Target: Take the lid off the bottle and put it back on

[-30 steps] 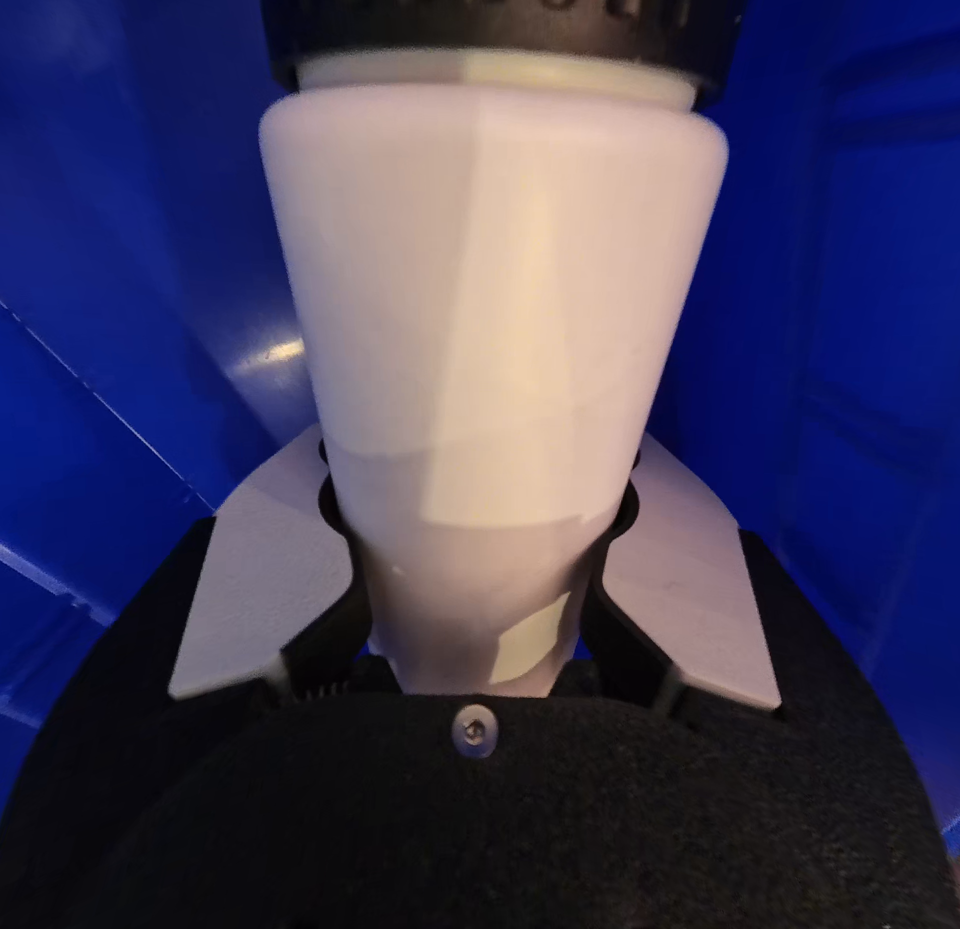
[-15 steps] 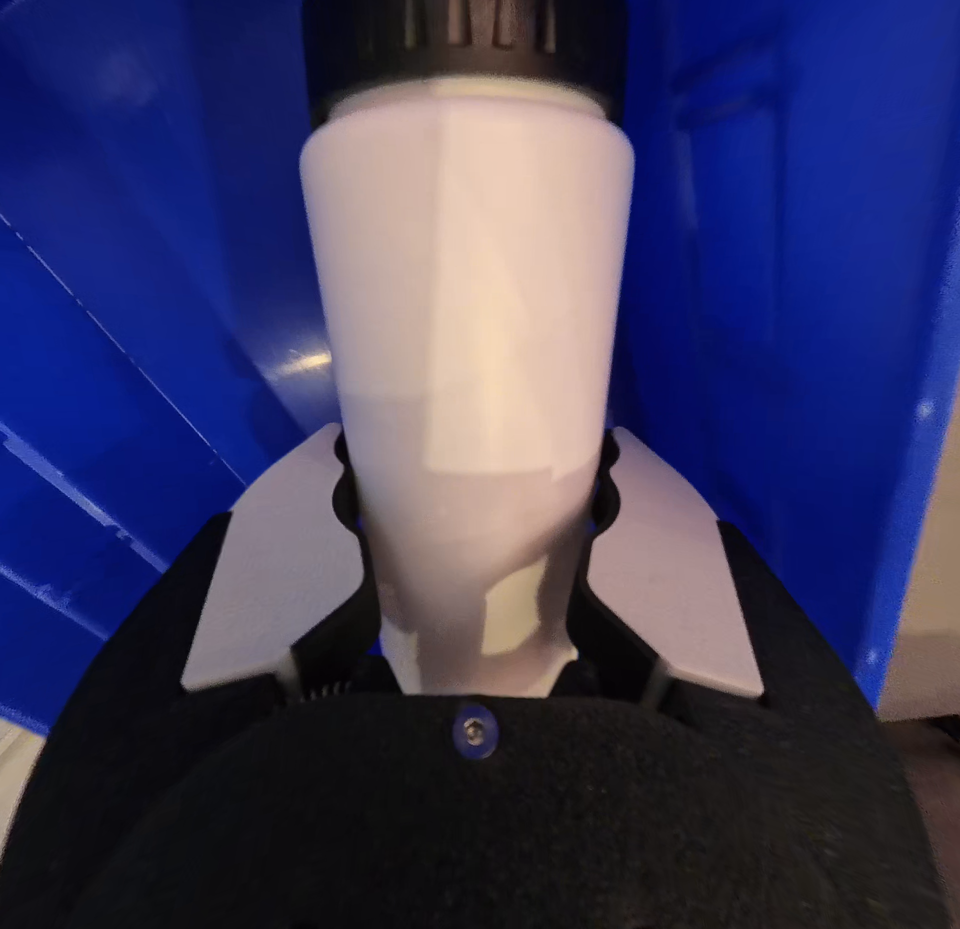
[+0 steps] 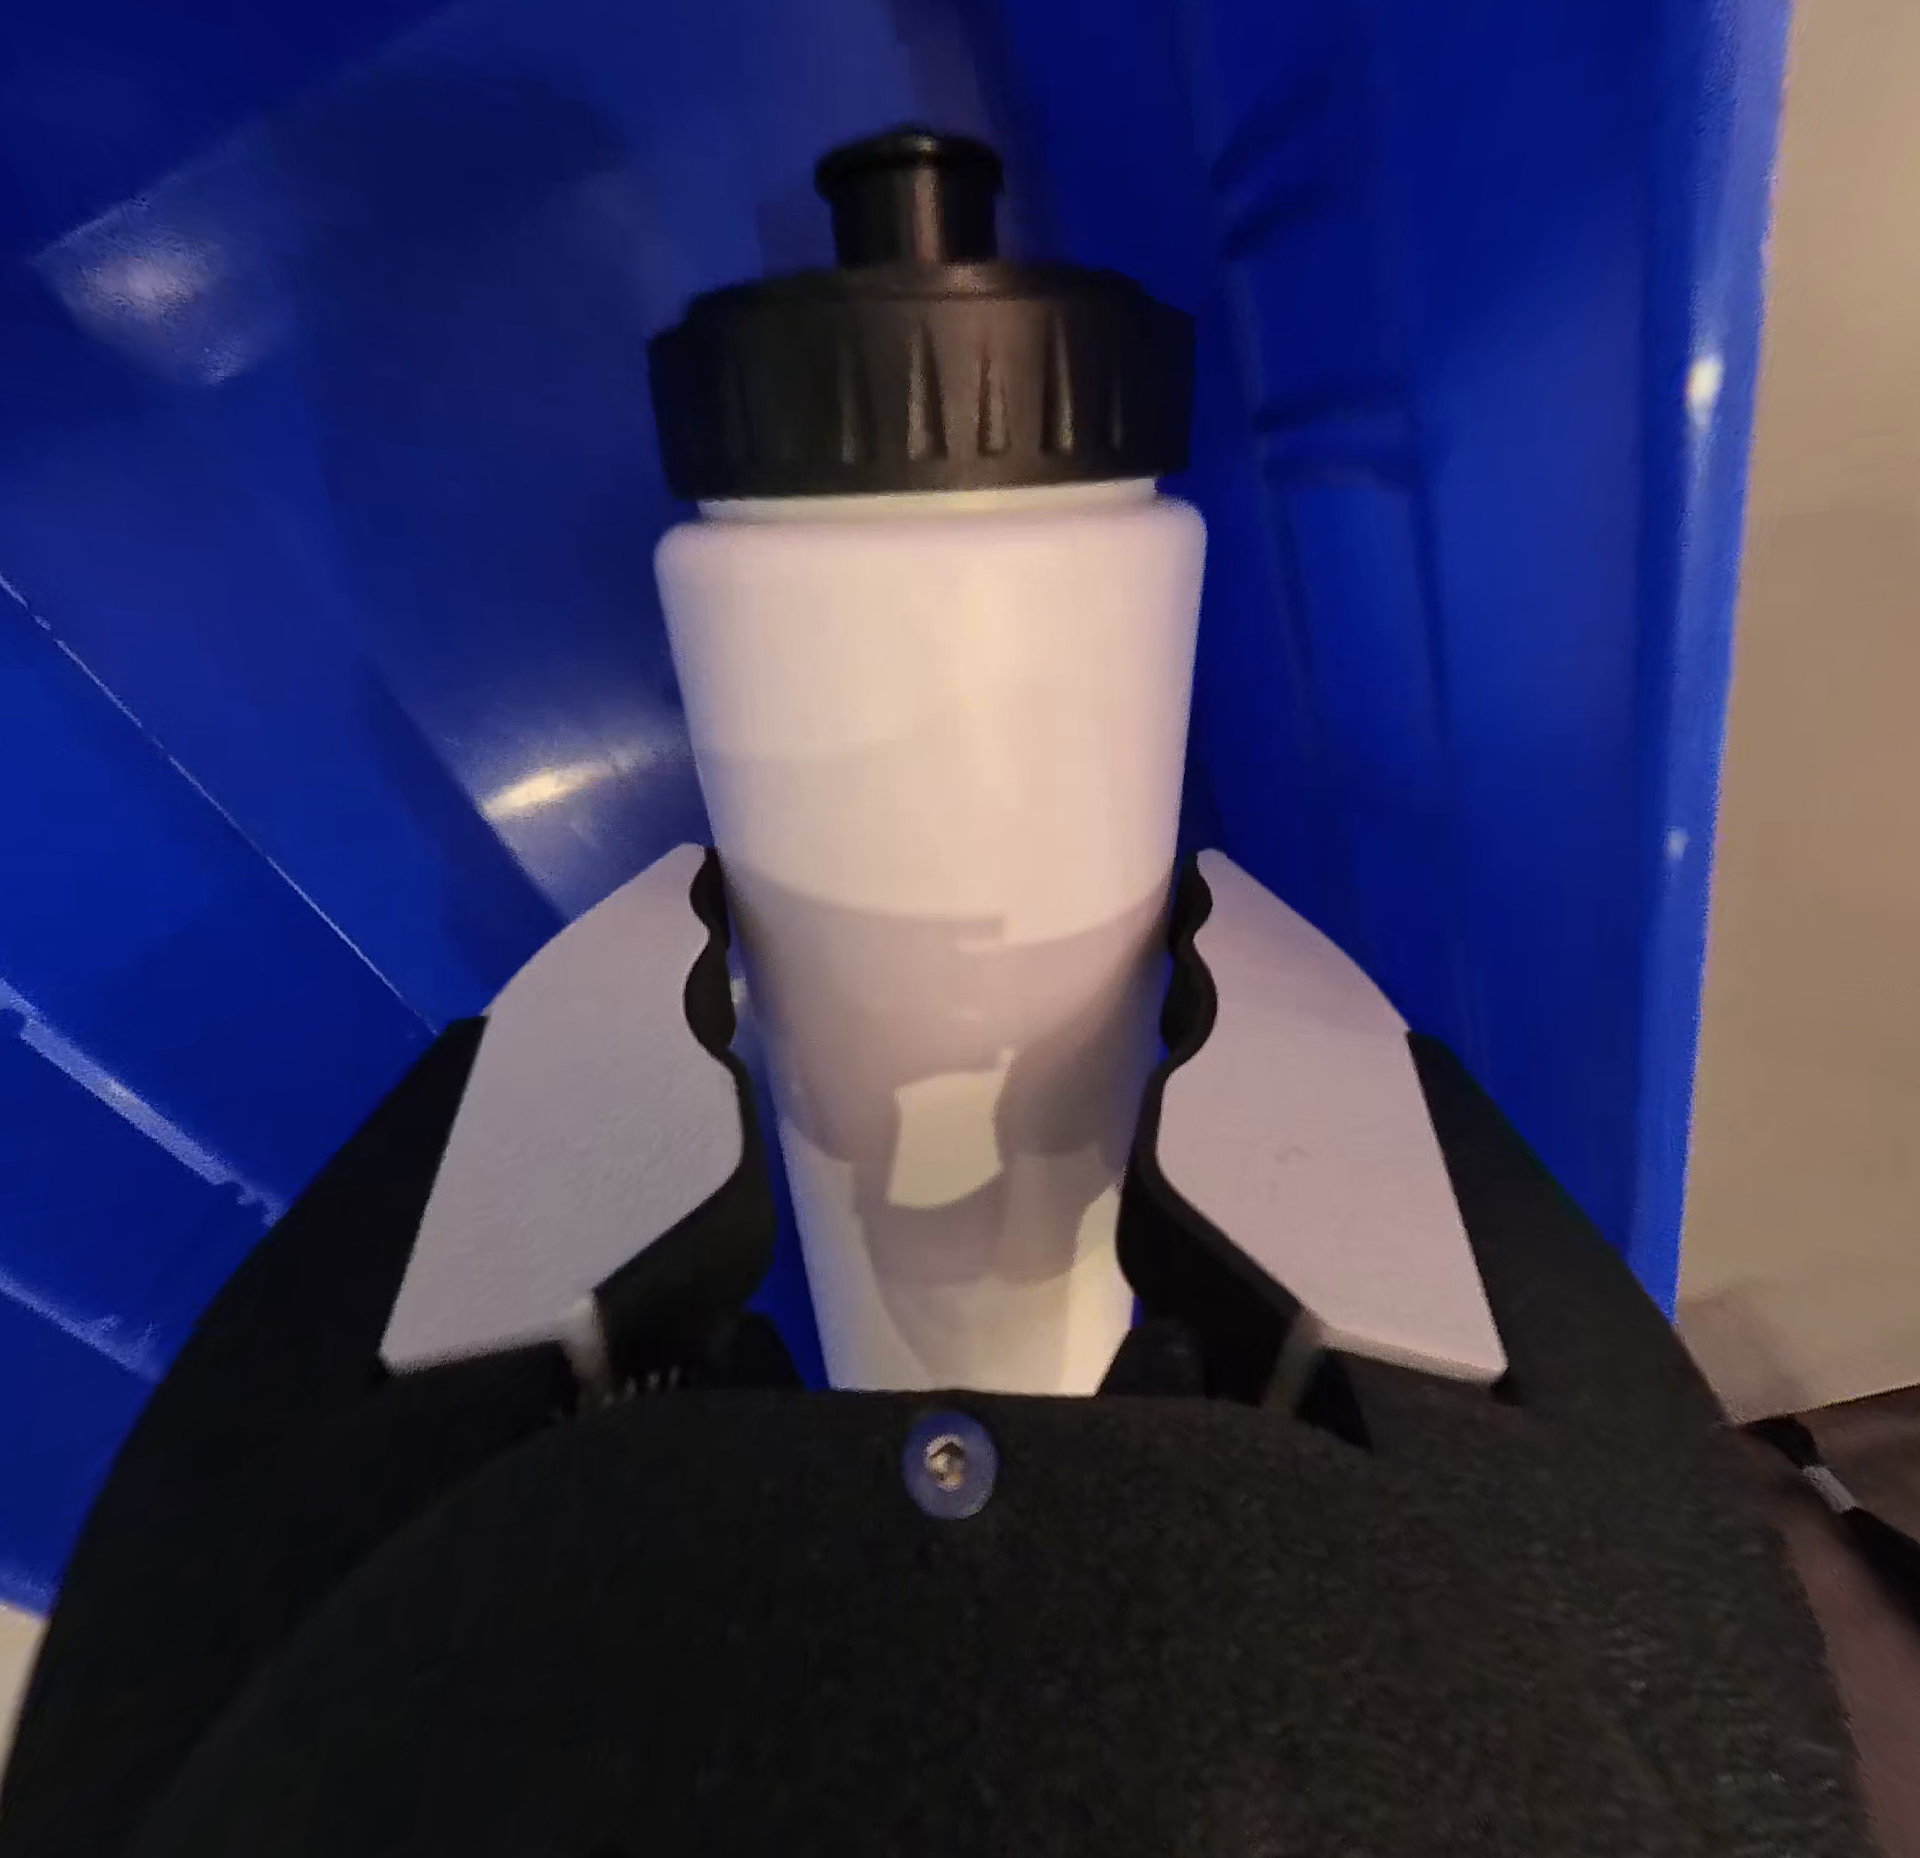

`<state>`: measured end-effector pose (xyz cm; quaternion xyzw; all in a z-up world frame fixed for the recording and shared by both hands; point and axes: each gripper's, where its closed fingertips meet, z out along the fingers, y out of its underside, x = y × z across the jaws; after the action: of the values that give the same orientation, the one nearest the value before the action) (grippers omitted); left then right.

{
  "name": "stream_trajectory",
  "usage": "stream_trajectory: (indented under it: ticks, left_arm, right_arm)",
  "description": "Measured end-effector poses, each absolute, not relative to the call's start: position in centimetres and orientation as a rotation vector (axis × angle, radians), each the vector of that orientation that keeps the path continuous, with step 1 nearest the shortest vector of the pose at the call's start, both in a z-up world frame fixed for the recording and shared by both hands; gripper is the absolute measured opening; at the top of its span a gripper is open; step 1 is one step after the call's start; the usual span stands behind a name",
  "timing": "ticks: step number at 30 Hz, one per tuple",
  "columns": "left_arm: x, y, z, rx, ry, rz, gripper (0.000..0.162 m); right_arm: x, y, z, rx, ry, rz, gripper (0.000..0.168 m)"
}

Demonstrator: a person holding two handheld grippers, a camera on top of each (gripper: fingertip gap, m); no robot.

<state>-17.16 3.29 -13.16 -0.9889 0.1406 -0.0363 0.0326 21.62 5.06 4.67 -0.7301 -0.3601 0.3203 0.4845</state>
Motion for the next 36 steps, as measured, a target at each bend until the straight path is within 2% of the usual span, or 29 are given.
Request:
stream_trajectory:
  ticks: [11,16,22,27,32,36]
  left_arm:
    - [-17.6,3.7,-14.0,-3.077,0.478,-0.029,0.085]
    - [-17.5,4.2,-12.1,-2.987,0.485,-0.025,0.085]
    - [-18.2,4.8,-7.5,-2.800,0.411,-0.072,0.085]
    - [-17.0,4.9,0.4,-2.457,0.362,-0.232,0.085]
    - [-6.7,1.7,8.3,-2.015,0.659,-0.666,0.085]
    - [3.5,-0.3,8.7,-1.742,0.915,-0.876,0.085]
  right_arm:
    - [21.6,5.1,3.6,-1.818,-0.903,0.753,0.059]
    - [21.6,5.3,3.1,-1.834,-0.914,0.747,0.059]
    - [21.7,5.4,2.9,-1.839,-0.918,0.749,0.059]
    - [21.7,5.3,3.7,-1.797,-0.911,0.740,0.059]
    - [19.7,4.0,6.8,-1.588,-0.887,0.848,0.059]
    - [16.3,0.9,9.5,-1.401,-0.869,1.094,0.064]
